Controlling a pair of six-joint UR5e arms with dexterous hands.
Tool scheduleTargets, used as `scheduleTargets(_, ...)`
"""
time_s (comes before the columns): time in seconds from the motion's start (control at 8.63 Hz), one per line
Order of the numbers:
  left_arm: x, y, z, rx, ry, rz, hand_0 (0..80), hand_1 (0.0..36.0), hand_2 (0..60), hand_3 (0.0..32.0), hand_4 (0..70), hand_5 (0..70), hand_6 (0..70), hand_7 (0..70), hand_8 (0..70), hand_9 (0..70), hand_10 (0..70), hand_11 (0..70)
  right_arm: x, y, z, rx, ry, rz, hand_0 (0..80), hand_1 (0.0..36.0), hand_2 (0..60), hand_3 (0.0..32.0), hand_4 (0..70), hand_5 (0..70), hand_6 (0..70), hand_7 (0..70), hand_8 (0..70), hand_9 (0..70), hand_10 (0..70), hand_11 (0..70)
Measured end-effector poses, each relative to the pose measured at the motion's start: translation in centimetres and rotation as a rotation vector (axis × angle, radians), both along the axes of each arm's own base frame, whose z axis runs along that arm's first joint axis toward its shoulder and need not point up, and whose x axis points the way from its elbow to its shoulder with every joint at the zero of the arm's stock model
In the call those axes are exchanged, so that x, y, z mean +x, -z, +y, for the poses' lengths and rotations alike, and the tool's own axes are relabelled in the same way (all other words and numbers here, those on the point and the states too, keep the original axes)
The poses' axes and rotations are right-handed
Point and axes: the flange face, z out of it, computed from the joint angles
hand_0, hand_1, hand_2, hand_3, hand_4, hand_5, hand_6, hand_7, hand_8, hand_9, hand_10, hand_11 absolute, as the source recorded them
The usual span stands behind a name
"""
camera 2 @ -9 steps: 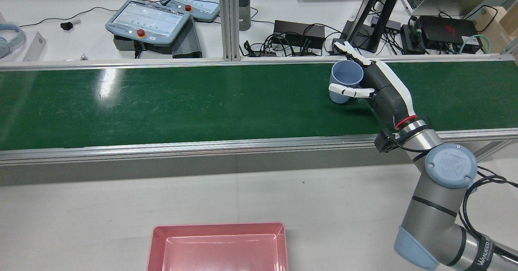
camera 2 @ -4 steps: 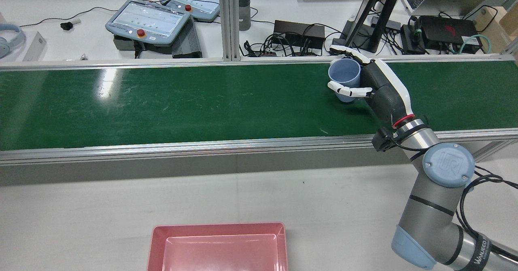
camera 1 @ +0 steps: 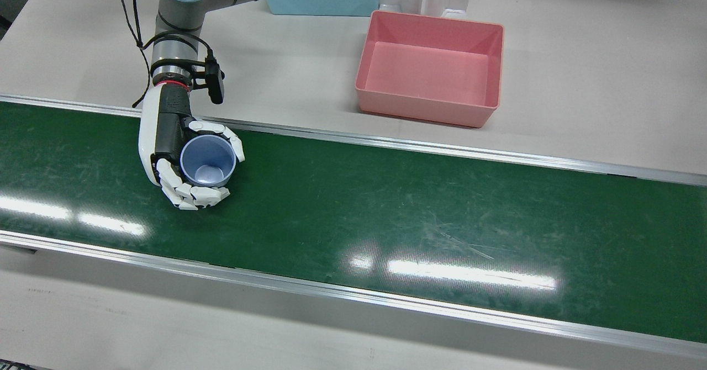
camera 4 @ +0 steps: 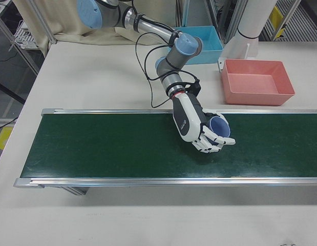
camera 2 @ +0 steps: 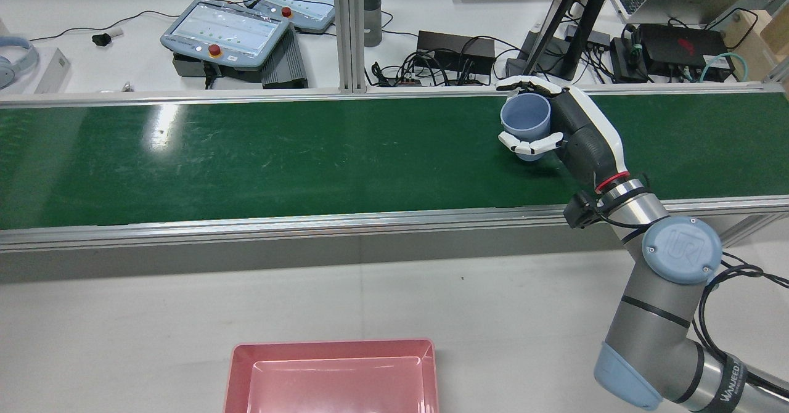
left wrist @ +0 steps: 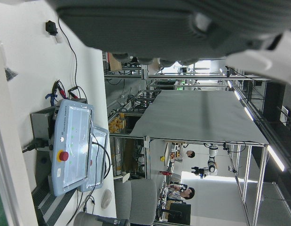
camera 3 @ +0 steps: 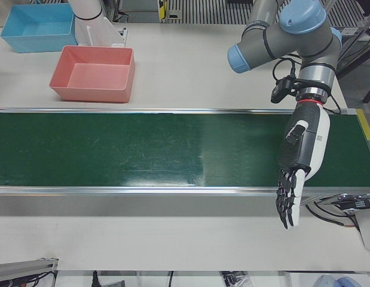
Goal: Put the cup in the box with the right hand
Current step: 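Lift the blue cup off the belt and carry it toward the pink tray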
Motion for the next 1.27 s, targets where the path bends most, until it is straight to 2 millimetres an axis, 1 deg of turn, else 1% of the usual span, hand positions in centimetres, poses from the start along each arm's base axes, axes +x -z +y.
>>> scheduleTargets(0.12,0.0,0.0,0.0,0.0,0.0,0.0,0.0,0.0,0.0,0.0,0.0,0.0,0.0,0.0,0.0,0.0,0.0,0.0,0.2,0.9,0.2,0.014,0.0,-0.016,80.0,36.0,60.0,0.0,0.0,27.4,38.8,70.0,64.2,70.0,50.2,70.0)
scheduleTargets(0.23,0.0,0.0,0.0,0.0,0.0,0.0,0.0,0.0,0.0,0.0,0.0,0.0,0.0,0.0,0.0,0.0,0.0,0.0,0.5,2.8,0.4,0.047,-0.006,-0.031,80.0,36.0,60.0,0.0,0.0,27.6,37.7,70.0,61.0,70.0,51.6,70.0)
scheduleTargets(0.35,0.0,0.0,0.0,0.0,0.0,0.0,0.0,0.0,0.0,0.0,0.0,0.0,0.0,0.0,0.0,0.0,0.0,0.0,1.1,6.0,1.0,0.106,-0.025,-0.025,80.0,36.0,60.0,0.0,0.0,27.5,37.9,70.0,61.0,70.0,51.0,70.0)
scheduleTargets(0.46,0.0,0.0,0.0,0.0,0.0,0.0,0.0,0.0,0.0,0.0,0.0,0.0,0.0,0.0,0.0,0.0,0.0,0.0,1.8,10.1,1.9,0.185,-0.056,0.0,80.0,36.0,60.0,0.0,0.3,27.4,39.0,70.0,62.3,70.0,51.8,70.0)
scheduleTargets(0.58,0.0,0.0,0.0,0.0,0.0,0.0,0.0,0.0,0.0,0.0,0.0,0.0,0.0,0.0,0.0,0.0,0.0,0.0,1.8,13.5,2.8,0.246,-0.076,0.014,80.0,36.0,60.0,0.0,3.5,27.3,39.8,70.0,63.6,70.0,52.7,70.0)
scheduleTargets(0.7,0.0,0.0,0.0,0.0,0.0,0.0,0.0,0.0,0.0,0.0,0.0,0.0,0.0,0.0,0.0,0.0,0.0,0.0,0.8,16.0,3.7,0.287,-0.075,0.013,80.0,36.0,60.0,0.0,5.8,27.2,40.4,70.0,64.4,70.0,52.8,70.0)
scheduleTargets(0.81,0.0,0.0,0.0,0.0,0.0,0.0,0.0,0.0,0.0,0.0,0.0,0.0,0.0,0.0,0.0,0.0,0.0,0.0,-0.2,17.5,4.4,0.31,-0.066,0.008,80.0,36.0,60.0,0.0,9.1,27.3,42.1,70.0,66.7,70.0,53.3,70.0)
scheduleTargets(0.93,0.0,0.0,0.0,0.0,0.0,0.0,0.0,0.0,0.0,0.0,0.0,0.0,0.0,0.0,0.0,0.0,0.0,0.0,-1.0,18.4,4.9,0.323,-0.056,0.006,80.0,36.0,60.0,0.0,13.5,27.3,44.5,70.0,69.3,70.0,54.1,70.0)
scheduleTargets(1.04,0.0,0.0,0.0,-0.001,0.0,0.0,0.0,0.0,0.0,0.0,0.0,0.0,0.0,0.0,0.0,0.0,0.0,0.0,-1.5,18.3,5.0,0.322,-0.051,0.014,80.0,36.0,60.0,0.0,16.9,27.0,44.6,70.0,69.2,70.0,53.2,70.0)
scheduleTargets(1.27,0.0,0.0,0.0,0.0,0.0,0.0,0.0,0.0,0.0,0.0,0.0,0.0,0.0,0.0,0.0,0.0,0.0,0.0,-1.8,17.8,5.1,0.319,-0.037,0.034,80.0,36.0,60.0,0.0,20.9,26.5,45.0,70.0,68.3,70.0,52.2,70.0)
